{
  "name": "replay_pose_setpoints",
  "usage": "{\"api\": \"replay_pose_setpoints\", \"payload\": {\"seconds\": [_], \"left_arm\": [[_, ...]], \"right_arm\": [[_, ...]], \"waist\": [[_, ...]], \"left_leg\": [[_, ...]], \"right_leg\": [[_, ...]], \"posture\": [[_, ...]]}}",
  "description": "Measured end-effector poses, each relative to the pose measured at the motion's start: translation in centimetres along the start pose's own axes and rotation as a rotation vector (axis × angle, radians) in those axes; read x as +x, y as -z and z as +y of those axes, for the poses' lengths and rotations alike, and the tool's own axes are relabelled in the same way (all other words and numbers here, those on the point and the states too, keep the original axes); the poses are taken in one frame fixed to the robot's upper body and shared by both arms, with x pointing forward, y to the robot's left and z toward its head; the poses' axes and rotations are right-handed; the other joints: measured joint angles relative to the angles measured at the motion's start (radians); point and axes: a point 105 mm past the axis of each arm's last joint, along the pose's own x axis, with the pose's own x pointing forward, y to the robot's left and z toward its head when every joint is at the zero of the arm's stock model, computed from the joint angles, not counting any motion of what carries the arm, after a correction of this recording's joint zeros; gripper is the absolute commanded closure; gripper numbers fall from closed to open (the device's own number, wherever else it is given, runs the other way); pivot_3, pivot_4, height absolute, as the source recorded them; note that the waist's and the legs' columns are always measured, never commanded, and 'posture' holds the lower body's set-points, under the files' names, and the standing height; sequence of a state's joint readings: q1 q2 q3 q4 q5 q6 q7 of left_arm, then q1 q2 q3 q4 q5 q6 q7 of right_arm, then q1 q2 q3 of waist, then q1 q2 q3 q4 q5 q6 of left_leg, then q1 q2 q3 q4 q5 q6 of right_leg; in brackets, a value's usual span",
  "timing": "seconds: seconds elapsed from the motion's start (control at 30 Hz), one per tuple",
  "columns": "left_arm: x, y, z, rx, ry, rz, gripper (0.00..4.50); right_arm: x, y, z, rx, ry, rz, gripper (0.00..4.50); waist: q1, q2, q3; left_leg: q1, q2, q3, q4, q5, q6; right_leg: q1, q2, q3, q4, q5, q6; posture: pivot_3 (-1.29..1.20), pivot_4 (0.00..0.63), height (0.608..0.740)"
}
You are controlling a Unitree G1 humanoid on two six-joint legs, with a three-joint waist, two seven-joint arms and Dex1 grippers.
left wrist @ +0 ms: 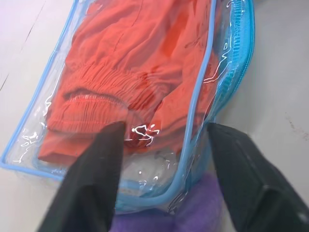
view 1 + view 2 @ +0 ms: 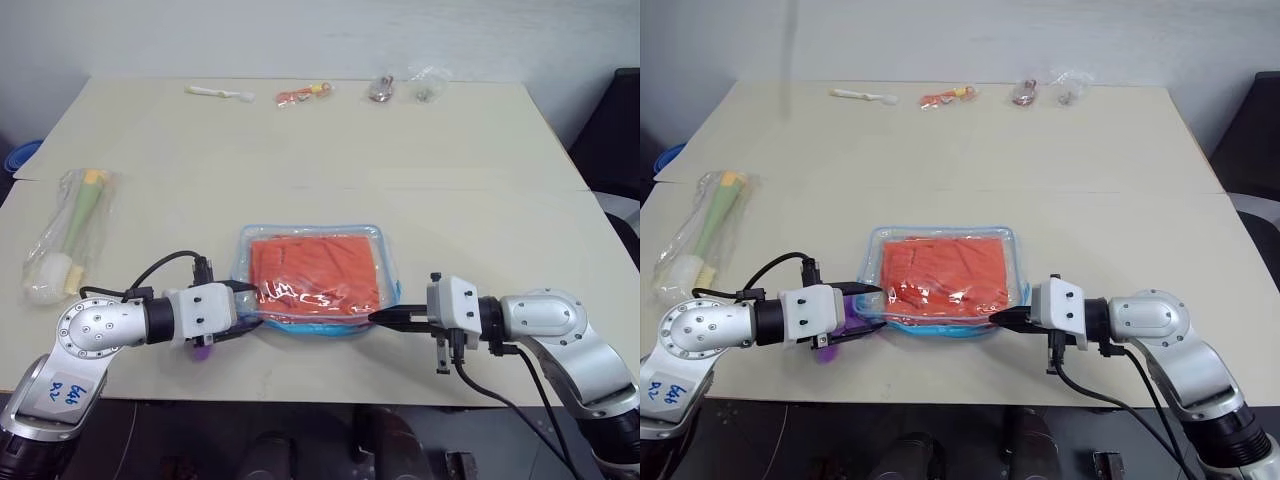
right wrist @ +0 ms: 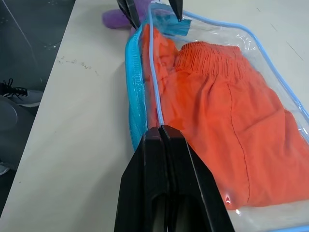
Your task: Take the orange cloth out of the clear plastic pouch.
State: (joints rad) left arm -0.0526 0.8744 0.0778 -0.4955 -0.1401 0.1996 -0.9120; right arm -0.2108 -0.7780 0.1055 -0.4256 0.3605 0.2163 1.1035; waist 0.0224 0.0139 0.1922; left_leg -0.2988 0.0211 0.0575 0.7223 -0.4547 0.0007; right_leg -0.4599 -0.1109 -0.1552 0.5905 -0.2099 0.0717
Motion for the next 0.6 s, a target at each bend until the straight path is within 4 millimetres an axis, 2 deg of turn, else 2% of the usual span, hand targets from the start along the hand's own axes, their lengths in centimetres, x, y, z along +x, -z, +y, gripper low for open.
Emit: {"api": "replay_pose_setpoints", "payload": {"seconds": [0.17,0.33,0.47,0.6], "left_arm": [[0.0,0.0,-0.1,0.007,0.007,0.0,4.34],[0.0,0.1,-0.1,-0.003,0.01,0.002,4.34],[-0.4,0.0,-0.2,-0.077,0.032,-0.016,4.34],[-1.1,-1.0,0.3,-0.159,0.06,-0.043,4.34]], "right_arm": [[0.0,0.0,0.0,0.0,0.003,0.0,4.5],[0.0,0.0,0.0,0.0,0.003,0.0,4.5],[0.0,0.1,0.0,-0.012,0.0,0.007,4.5],[-0.1,0.1,0.0,-0.058,-0.008,0.014,4.5]], "waist": [[0.0,0.0,0.0],[-0.001,0.0,0.0],[-0.001,0.0,0.0],[0.0,0.0,0.0]], "left_leg": [[0.0,0.0,0.0,0.0,0.0,0.0],[0.0,0.0,0.0,0.0,0.0,0.0],[0.0,0.0,0.0,0.0,0.0,0.0],[0.0,0.0,0.0,0.0,0.0,0.0]], "right_leg": [[0.0,0.0,0.0,0.0,0.0,0.0],[0.0,0.0,0.0,0.0,0.0,0.0],[0.0,0.0,0.0,0.0,0.0,0.0],[0.0,0.0,0.0,0.0,0.0,0.0]], "posture": [[0.0,0.15,0.74],[0.0,0.15,0.74],[0.0,0.15,0.74],[0.0,0.15,0.74]]}}
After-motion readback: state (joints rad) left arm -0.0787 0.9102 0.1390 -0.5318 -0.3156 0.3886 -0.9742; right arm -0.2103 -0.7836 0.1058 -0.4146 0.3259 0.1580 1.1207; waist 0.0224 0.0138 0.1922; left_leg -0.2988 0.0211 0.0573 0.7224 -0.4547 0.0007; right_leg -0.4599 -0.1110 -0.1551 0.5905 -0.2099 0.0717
